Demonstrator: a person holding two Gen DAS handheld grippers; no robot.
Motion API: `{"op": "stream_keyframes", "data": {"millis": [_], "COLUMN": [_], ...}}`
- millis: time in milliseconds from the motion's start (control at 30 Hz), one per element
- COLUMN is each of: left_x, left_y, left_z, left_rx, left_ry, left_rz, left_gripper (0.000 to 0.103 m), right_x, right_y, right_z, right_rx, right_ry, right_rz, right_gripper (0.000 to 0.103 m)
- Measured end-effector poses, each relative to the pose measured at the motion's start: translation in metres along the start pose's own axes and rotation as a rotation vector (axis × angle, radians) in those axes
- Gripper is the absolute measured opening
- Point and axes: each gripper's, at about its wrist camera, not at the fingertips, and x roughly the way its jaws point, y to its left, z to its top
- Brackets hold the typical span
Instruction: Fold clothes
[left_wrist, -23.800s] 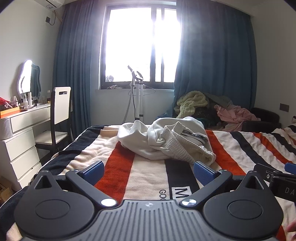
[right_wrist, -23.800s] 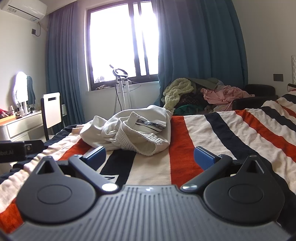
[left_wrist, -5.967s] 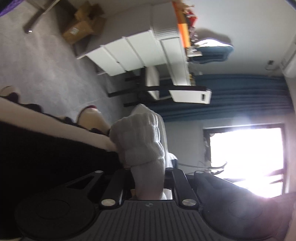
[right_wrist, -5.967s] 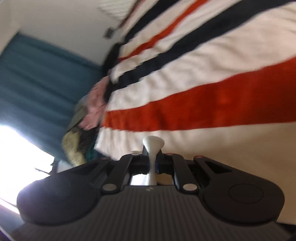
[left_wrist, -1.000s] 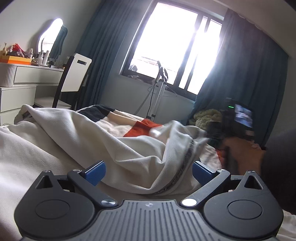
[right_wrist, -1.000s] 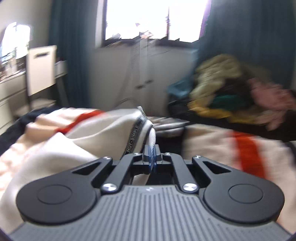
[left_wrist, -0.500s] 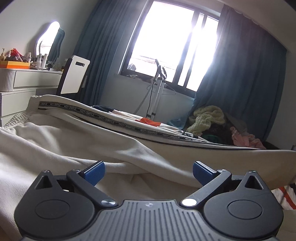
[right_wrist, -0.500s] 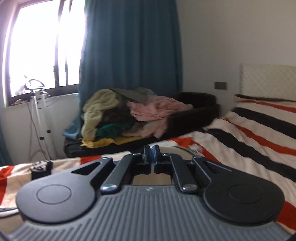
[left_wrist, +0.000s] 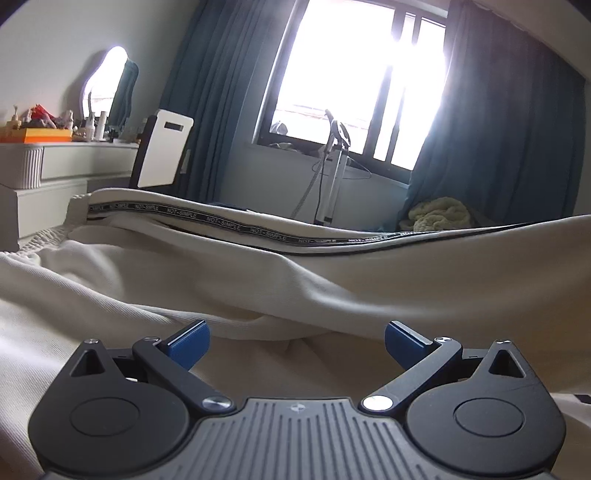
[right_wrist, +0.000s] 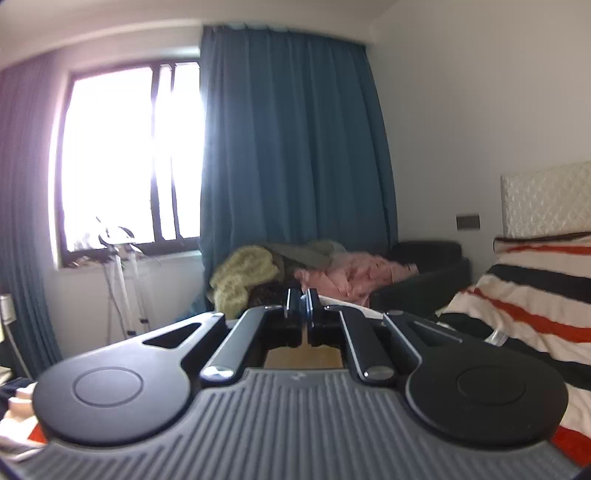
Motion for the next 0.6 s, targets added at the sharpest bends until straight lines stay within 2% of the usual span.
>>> {"op": "stream_keyframes", "data": {"millis": [67, 200, 300, 367, 433, 600], "left_x": [0.001, 0.003, 0.008, 0.013, 0.018, 0.028], "left_y": [-0.002, -0.005, -0.007, -0.009, -0.009, -0.01], "left_z": [-0.001, -0.003, -0.006, -0.007, -0.008, -0.013], "left_rx": [0.013, 0.039, 0.057, 0.058, 0.054, 0.076], "left_ry": [-0.004, -0.015, -0.019, -0.012, -0.002, 0.033], "left_rz": [0.006, 0.014, 0.013, 0.012, 0.01, 0.013], "left_gripper": [0.102, 0.102, 0.102, 0.102, 0.102, 0.102], "right_x": [0.058, 0.172, 0.221, 0.233, 0.229, 0.18], "right_y": [0.01, 0.024, 0.02, 0.012, -0.002, -0.031], "right_z": [-0.009, -0.058, -0.094, -0.114, -0.129, -0.141], "right_rx": [-0.006, -0.087, -0.107, -0.064, 0.019, 0.102], "right_ry": [0.075, 0.19, 0.237, 0.271, 0.323, 0.411], "right_rz": [-0.048, -0.201, -0.275, -0.283, -0.25, -0.19], "right_gripper": [0.006, 0.003, 0.003, 0.003, 0.003, 0.006]}}
